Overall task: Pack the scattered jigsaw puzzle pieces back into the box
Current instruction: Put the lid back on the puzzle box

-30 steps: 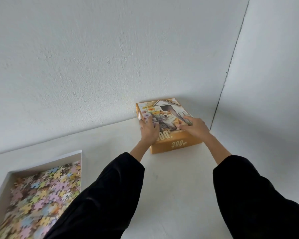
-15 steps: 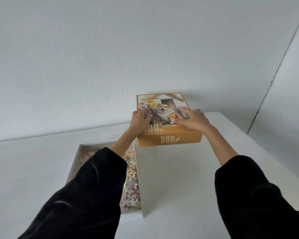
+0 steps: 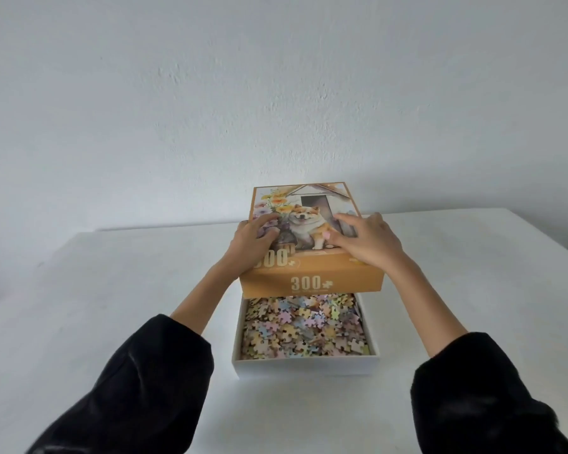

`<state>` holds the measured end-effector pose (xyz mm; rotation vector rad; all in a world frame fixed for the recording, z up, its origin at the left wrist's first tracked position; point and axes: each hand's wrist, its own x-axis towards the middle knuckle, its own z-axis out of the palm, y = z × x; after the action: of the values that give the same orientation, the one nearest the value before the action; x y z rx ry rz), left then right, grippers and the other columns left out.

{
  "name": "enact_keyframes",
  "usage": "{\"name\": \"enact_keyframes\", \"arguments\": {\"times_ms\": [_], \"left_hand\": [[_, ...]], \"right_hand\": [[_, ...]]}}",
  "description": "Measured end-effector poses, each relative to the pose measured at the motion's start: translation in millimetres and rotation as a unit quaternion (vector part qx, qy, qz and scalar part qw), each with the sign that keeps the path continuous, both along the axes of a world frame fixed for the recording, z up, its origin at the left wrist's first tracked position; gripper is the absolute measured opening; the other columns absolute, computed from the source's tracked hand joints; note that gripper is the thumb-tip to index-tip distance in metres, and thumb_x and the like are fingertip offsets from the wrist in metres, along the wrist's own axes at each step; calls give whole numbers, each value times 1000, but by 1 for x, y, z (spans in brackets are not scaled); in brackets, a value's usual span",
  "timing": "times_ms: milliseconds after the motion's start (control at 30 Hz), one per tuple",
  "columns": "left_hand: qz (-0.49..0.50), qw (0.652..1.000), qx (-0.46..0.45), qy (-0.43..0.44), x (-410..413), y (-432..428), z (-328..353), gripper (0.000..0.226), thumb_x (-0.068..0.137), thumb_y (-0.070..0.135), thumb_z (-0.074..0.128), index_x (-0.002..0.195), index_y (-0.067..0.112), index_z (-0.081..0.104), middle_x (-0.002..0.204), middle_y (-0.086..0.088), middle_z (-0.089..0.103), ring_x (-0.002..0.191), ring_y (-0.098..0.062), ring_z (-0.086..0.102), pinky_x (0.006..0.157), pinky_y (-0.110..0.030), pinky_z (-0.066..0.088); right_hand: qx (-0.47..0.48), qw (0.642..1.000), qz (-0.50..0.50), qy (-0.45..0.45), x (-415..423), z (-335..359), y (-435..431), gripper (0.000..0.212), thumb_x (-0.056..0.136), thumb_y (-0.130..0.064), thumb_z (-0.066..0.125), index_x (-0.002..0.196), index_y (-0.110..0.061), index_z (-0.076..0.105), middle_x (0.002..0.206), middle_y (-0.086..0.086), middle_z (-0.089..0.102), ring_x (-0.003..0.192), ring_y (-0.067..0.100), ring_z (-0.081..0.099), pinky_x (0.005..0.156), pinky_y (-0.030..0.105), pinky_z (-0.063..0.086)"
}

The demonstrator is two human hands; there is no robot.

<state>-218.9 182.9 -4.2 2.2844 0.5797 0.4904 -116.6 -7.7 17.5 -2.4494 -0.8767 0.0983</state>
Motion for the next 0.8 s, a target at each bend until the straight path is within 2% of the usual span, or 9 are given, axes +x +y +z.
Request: {"name": "enact_keyframes", "arguments": {"times_ms": [133,267,333,433,567,600,700,800], "left_hand": [[-1,1000,-11,22,-33,5,-18,38,93,37,45,131,31,47,132,-13,47,107,-28,57,74,-28,53],[-8,999,-35,31,-54,-5,-34,38,94,38,43,132,32,45,135,-12,42,109,-26,56,64,-15,46],[-7,999,-43,29,-62,-14,-38,39,95,36,41,134,31,42,137,-11,37,115,-26,51,66,-14,45],[-5,999,-41,20,-68,-23,-40,40,95,36,42,134,32,42,138,-13,35,119,-27,47,78,-20,46],[-8,999,-42,21,-71,-30,-39,41,94,37,43,135,32,41,140,-13,32,122,-28,45,83,-24,48],[-8,999,-43,22,-72,-31,-39,41,94,37,43,135,32,40,140,-13,31,122,-28,45,83,-23,49],[-8,999,-45,25,-75,-35,-43,41,95,36,42,136,32,39,141,-11,30,121,-25,44,68,-9,43],[-7,998,-52,28,-77,-35,-46,40,95,35,41,135,33,39,141,-12,31,122,-25,43,72,-12,42]], "right_hand": [[-29,999,21,-7,-32,-15,1,62,85,-62,41,141,-36,30,128,18,37,121,33,41,85,35,41],[-48,998,27,2,-50,-30,-6,60,86,-62,40,140,-39,28,122,14,38,120,30,39,78,34,39],[-46,999,22,2,-55,-33,-12,59,85,-61,41,140,-40,29,119,10,38,120,26,38,75,32,38],[-39,999,12,4,-60,-33,-20,57,85,-60,42,138,-42,32,116,7,37,118,23,39,74,30,36],[-23,999,5,23,-64,-33,-27,55,86,-57,45,138,-43,33,110,4,35,118,22,39,75,30,35],[-21,999,5,25,-64,-33,-28,55,86,-57,45,137,-43,33,110,4,35,118,22,39,75,30,35],[-22,1000,2,22,-65,-36,-30,54,86,-57,45,137,-43,34,111,4,35,118,22,39,74,30,35],[-22,1000,2,12,-66,-38,-30,54,85,-57,45,137,-43,35,111,3,33,116,21,38,73,28,35]]}}
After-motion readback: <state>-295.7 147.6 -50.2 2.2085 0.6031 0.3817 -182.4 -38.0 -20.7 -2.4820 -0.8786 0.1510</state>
